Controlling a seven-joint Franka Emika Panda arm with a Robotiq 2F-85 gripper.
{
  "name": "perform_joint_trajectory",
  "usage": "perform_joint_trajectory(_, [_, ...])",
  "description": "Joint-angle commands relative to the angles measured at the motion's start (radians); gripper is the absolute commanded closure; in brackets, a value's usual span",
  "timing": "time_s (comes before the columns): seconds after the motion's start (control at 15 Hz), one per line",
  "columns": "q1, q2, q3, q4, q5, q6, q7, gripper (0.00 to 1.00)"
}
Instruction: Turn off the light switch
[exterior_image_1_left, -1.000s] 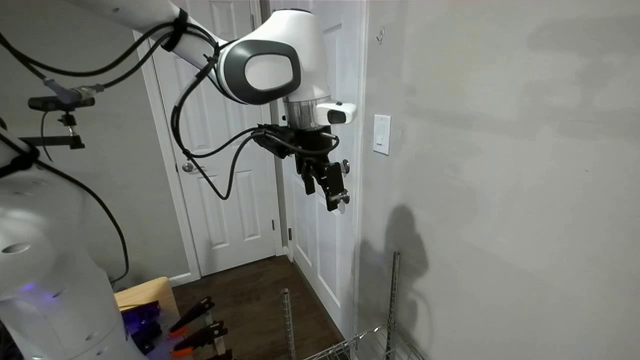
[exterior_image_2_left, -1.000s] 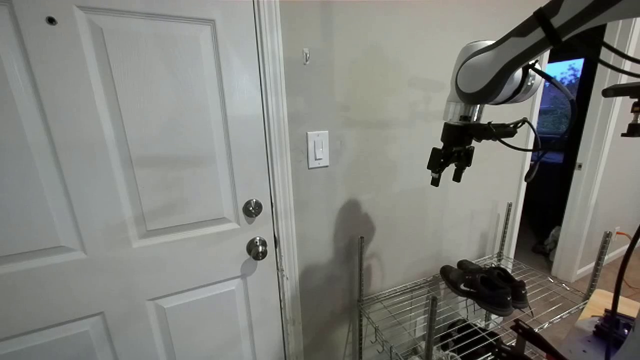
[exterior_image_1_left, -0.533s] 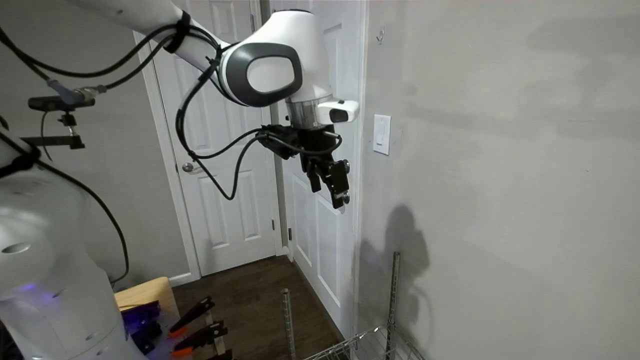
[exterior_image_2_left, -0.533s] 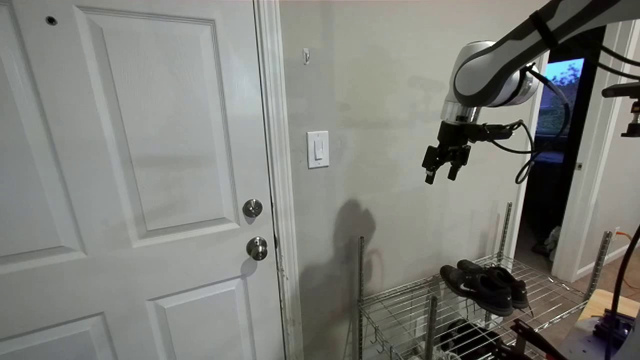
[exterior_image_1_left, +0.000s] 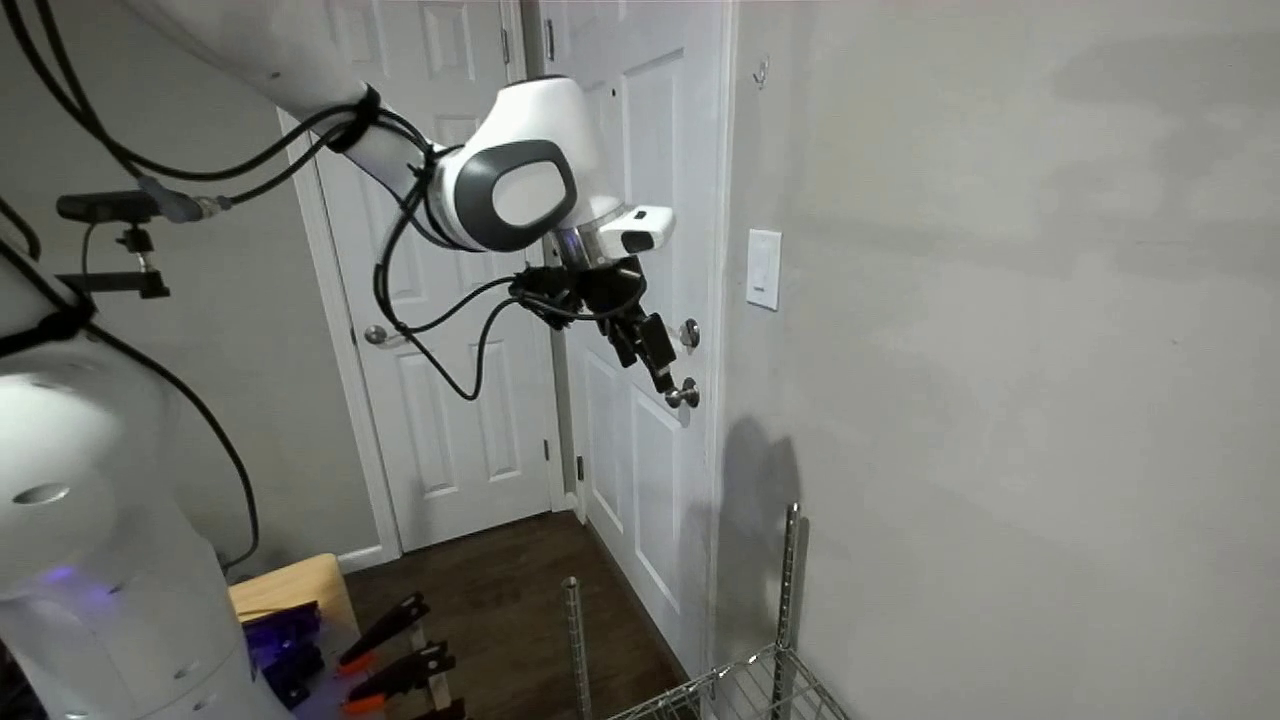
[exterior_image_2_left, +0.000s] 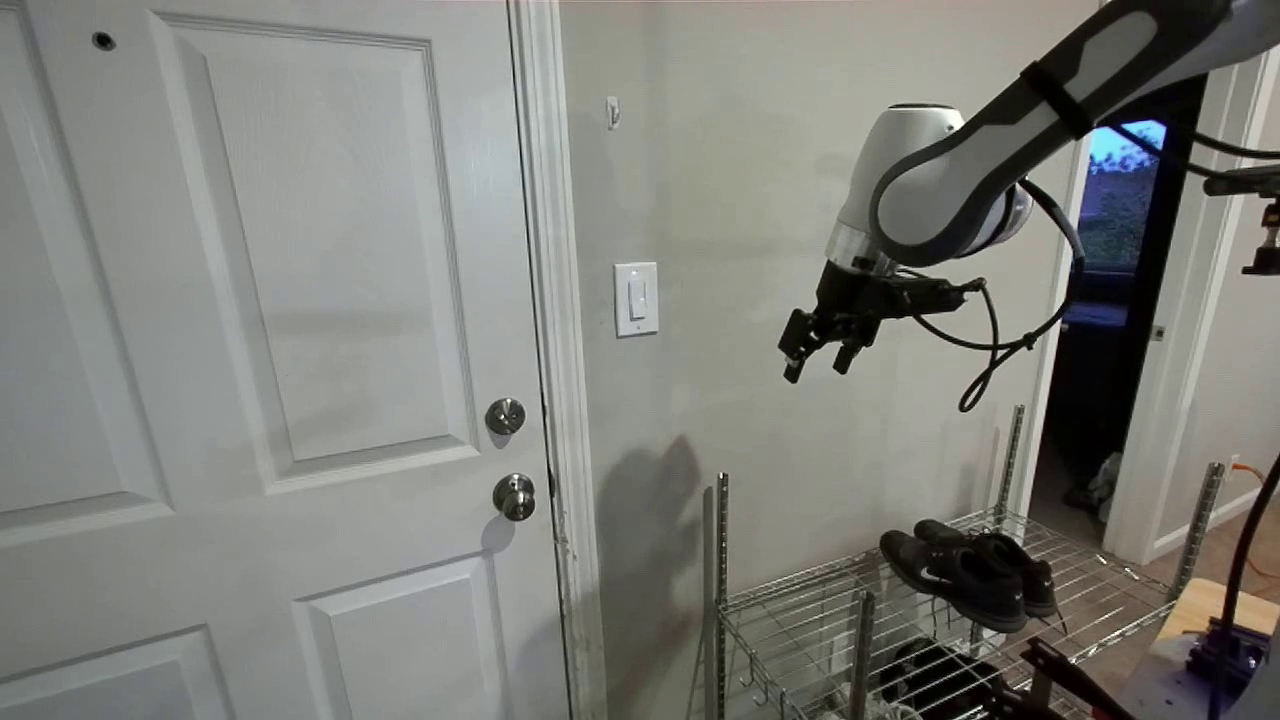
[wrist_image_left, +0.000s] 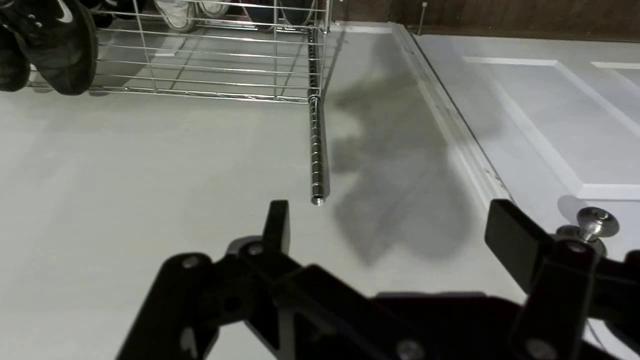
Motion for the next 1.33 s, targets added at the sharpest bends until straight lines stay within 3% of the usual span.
perform_joint_trajectory(0.0, [0.021,0.009,0.084,-0.020,-0.042,0.063,0.109,0.00])
perform_joint_trajectory(0.53, [0.119,0.054,0.168,0.048,0.008,0.046,0.171,0.00])
perform_joint_trajectory(1.27, [0.121,0.062,0.149,0.042,0.010,0.071,0.165,0.00])
